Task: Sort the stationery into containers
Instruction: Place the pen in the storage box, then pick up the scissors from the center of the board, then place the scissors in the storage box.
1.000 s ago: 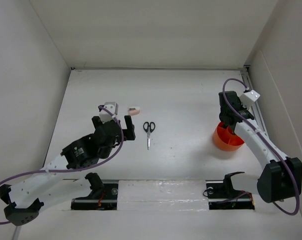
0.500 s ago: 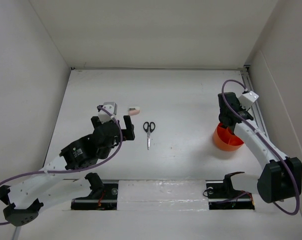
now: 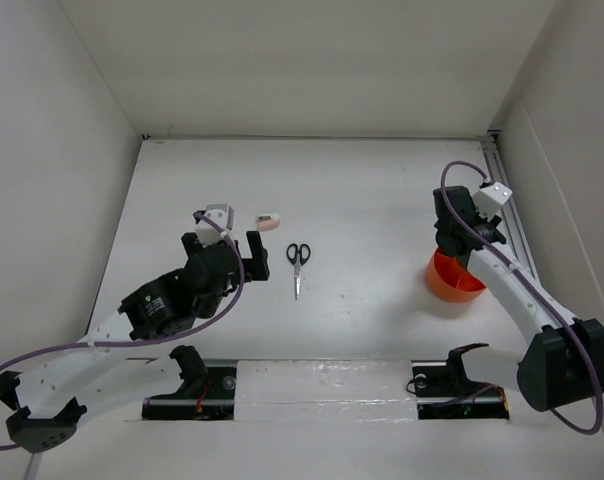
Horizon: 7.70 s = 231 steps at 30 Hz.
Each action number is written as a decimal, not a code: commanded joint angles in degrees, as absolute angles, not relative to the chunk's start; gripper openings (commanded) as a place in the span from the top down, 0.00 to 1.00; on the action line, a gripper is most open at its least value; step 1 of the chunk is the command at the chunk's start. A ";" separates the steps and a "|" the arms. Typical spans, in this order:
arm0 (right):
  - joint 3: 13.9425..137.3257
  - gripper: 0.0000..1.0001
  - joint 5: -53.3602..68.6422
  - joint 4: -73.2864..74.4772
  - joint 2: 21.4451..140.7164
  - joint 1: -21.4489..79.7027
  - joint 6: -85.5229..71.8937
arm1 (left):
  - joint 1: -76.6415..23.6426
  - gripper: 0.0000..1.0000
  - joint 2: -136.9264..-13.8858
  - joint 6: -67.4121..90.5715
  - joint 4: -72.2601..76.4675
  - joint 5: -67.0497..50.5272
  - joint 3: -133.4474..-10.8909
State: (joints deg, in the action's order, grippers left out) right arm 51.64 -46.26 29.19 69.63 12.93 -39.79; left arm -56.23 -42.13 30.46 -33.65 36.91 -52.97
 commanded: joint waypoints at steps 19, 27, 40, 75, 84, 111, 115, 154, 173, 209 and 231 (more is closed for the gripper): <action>71.10 0.26 -29.09 23.99 63.29 39.89 -28.39 | -51.02 0.00 -65.52 51.85 -32.35 36.66 -57.20; 68.20 0.26 -24.61 25.93 51.34 44.30 -27.86 | -30.59 0.00 -87.17 37.27 -15.82 13.10 -58.61; 61.35 0.26 -20.21 25.85 48.25 44.82 -27.33 | -32.96 0.10 -97.64 34.28 -13.62 11.43 -63.54; 60.21 0.26 -20.13 24.00 46.14 44.82 -26.72 | -36.21 1.00 -109.25 34.19 -21.80 13.89 -64.87; 52.91 0.27 1.54 13.37 47.72 33.75 -27.86 | -37.88 1.00 -92.39 31.03 -8.53 8.44 -54.41; 42.19 0.30 39.73 -4.64 51.94 26.98 -31.10 | -53.26 1.00 -60.92 21.80 -10.38 13.27 -61.44; 40.78 0.31 39.73 -8.86 52.47 30.49 -33.13 | -53.26 1.00 -60.91 21.80 -11.68 14.58 -62.66; 46.76 1.00 22.86 -18.21 64.96 38.41 -34.72 | -53.26 0.87 -63.11 21.26 -11.07 9.30 -64.95; 42.28 1.00 -20.54 -0.97 44.03 23.13 -13.97 | -53.26 0.00 -54.41 27.07 -27.24 23.91 -61.53; 44.83 1.00 -0.36 20.93 39.46 5.89 14.76 | -53.26 0.00 -39.02 26.02 -25.66 15.64 -52.12; 38.50 1.00 13.45 9.49 44.64 4.75 15.91 | -53.26 0.00 -37.97 25.49 -25.14 13.54 -52.12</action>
State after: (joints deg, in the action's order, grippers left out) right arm 37.45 10.92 15.22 44.47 5.43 15.31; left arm -53.21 -38.63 26.15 -27.59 14.50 -52.84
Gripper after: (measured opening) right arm 0.198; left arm 0.997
